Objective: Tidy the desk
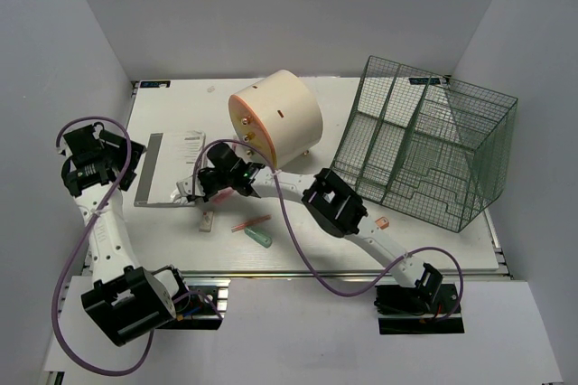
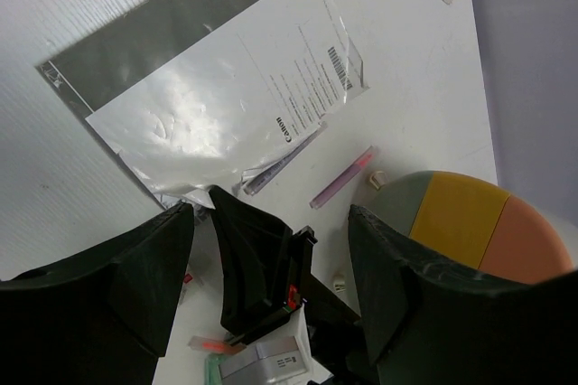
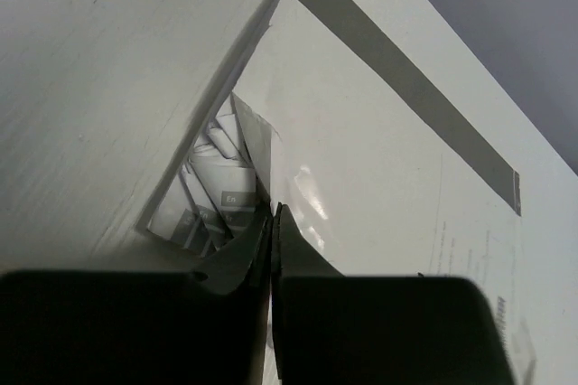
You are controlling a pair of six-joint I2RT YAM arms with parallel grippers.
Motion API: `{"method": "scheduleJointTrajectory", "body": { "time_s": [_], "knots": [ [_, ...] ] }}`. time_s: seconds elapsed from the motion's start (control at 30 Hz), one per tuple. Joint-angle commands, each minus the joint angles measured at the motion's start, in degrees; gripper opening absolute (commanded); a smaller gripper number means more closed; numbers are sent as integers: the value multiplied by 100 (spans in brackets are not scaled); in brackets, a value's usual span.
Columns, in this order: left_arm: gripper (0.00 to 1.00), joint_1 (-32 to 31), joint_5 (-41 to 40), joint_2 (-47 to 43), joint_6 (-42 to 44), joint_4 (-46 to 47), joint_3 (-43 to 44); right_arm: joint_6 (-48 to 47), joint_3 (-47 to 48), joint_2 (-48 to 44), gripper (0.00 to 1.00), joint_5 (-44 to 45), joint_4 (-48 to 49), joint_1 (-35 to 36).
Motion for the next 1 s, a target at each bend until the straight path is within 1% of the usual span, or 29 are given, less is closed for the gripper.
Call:
{"method": "scheduleJointTrajectory", "body": {
  "time_s": [0.0,0.13,0.27,0.4,0.5,0.53,0.63,0.87,0.97],
  "knots": [
    [79,33,30,-14,55,99,73,-111,-313,-380,0,168,-74,-55],
    [79,33,117,12,125,160,-32,20,-269,-451,0,-16,-39,-116],
    [82,33,355,74,186,327,-156,424,-295,-678,0,-183,163,-169],
    [87,33,250,179,432,319,72,1239,-252,-916,0,-341,471,-283],
    [88,33,135,241,529,231,336,1750,37,-987,0,-420,559,-371],
    [88,33,109,267,555,231,380,2065,126,-996,0,-455,568,-406],
    [88,33,65,268,591,187,407,2480,337,-1040,0,-561,656,-494],
    [89,33,3,223,696,213,109,3157,83,-1399,0,-781,1025,-600],
    [89,33,99,363,687,152,29,3184,4,-1496,0,-948,1095,-635]
  ]
}}
